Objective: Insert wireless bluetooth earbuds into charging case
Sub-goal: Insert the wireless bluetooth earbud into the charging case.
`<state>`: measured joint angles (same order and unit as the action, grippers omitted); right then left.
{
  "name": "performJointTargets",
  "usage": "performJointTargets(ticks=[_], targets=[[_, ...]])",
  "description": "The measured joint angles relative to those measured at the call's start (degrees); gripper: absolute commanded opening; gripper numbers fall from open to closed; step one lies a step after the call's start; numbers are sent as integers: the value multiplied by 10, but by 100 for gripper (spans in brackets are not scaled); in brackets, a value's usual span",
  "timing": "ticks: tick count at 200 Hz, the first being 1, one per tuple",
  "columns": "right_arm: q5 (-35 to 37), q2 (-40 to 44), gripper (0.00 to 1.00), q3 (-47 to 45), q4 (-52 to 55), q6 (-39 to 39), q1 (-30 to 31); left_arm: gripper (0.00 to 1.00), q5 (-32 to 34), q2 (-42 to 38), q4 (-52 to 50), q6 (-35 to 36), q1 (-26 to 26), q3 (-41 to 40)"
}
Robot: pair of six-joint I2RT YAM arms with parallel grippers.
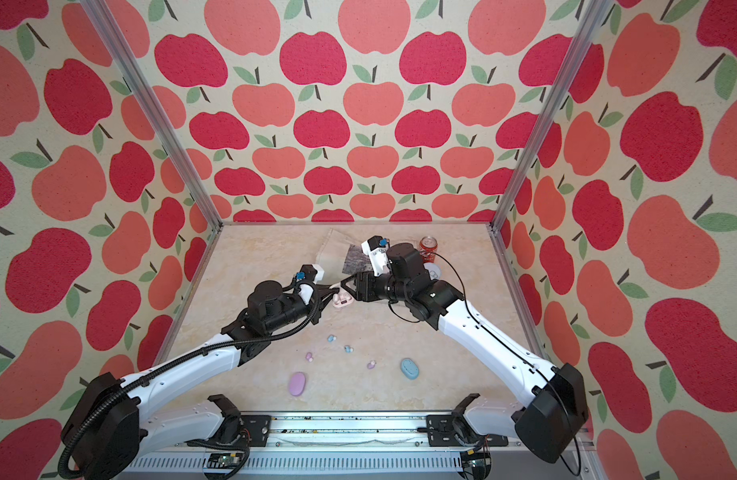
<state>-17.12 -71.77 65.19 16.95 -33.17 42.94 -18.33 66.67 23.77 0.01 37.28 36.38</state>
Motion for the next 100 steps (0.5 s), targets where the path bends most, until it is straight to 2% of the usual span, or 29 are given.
performJointTargets(ticks=[38, 100], targets=[[38, 9, 75, 1, 27, 17, 0, 0, 6, 0, -3, 8, 0, 0], [37, -17, 86, -14, 8, 3, 13, 0, 14, 0, -4, 10, 0, 0]])
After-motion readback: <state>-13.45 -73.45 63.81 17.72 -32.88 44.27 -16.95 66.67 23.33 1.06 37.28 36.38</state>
